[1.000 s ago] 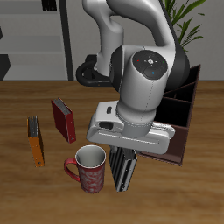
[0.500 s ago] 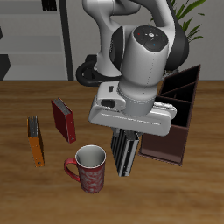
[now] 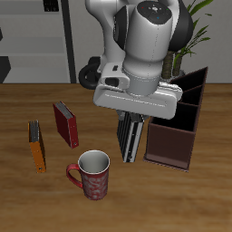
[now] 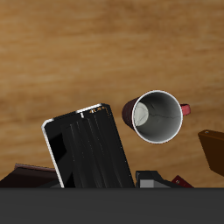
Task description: Place the striped book into the left desk caddy's front compartment
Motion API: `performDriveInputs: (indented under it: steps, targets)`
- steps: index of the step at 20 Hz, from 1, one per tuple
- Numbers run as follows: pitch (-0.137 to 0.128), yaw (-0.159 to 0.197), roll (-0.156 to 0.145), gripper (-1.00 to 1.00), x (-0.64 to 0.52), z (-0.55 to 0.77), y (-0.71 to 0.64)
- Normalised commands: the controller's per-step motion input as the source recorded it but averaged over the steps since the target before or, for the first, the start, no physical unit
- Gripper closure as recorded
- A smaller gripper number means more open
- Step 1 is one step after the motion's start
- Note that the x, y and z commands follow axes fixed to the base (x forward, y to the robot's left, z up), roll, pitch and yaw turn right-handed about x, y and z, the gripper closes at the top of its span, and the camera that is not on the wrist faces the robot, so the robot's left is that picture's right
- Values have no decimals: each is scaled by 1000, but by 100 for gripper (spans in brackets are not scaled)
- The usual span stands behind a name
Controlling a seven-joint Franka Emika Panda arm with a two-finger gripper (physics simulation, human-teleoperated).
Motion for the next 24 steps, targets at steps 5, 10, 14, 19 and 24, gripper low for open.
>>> performDriveInputs:
  steps: [5, 10, 14, 19, 24]
  targets:
    - [-42, -23, -48, 100, -467, 125, -172]
    - [-8, -1, -24, 100, -459, -42, -186]
    - [-14, -16, -27, 100, -500, -33, -106]
    - [-10, -12, -33, 100, -422, -77, -64]
    - [-14, -26, -61, 100, -422, 3, -59]
